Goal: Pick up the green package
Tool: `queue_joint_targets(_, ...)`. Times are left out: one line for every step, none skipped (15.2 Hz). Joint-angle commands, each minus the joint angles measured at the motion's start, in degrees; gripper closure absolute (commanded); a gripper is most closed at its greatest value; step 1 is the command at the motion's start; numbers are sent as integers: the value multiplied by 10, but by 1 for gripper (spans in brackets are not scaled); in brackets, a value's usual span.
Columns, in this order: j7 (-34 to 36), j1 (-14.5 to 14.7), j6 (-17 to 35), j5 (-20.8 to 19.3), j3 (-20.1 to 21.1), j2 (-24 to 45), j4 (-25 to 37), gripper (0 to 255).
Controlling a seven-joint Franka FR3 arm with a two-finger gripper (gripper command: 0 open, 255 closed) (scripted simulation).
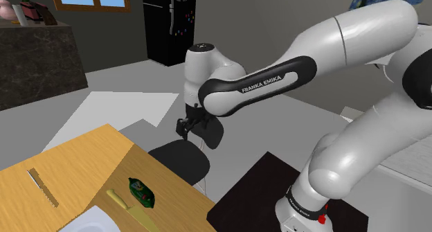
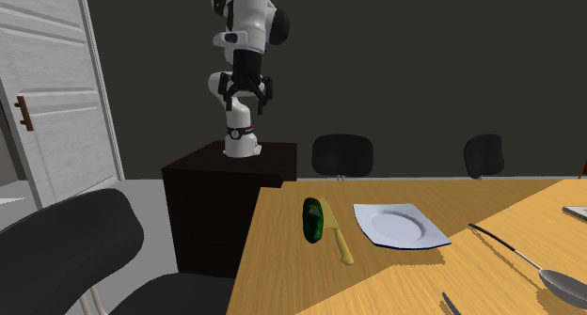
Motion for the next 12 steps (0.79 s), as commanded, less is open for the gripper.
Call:
queue_joint_targets(29,0,25,-13,17,42,12,0)
queue_joint_targets(43,0,35,-22,24,64,19,0)
queue_joint_targets(59,0,45,-32,31,86,28,0)
queue_joint_targets(75,1,54,-43,37,108,37,0)
queue_joint_targets(91,3,62,-55,43,131,47,0)
queue_joint_targets(108,5,70,-68,47,154,57,0)
queue_joint_targets(124,8,77,-82,50,177,69,0)
queue_joint_targets(141,12,83,-96,53,201,81,0)
queue_joint_targets(158,17,88,-111,54,224,94,0)
queue_joint_targets(174,23,92,-125,53,248,107,0)
queue_joint_targets(189,30,96,-139,52,271,122,0)
queue_joint_targets(204,38,99,-152,50,294,137,0)
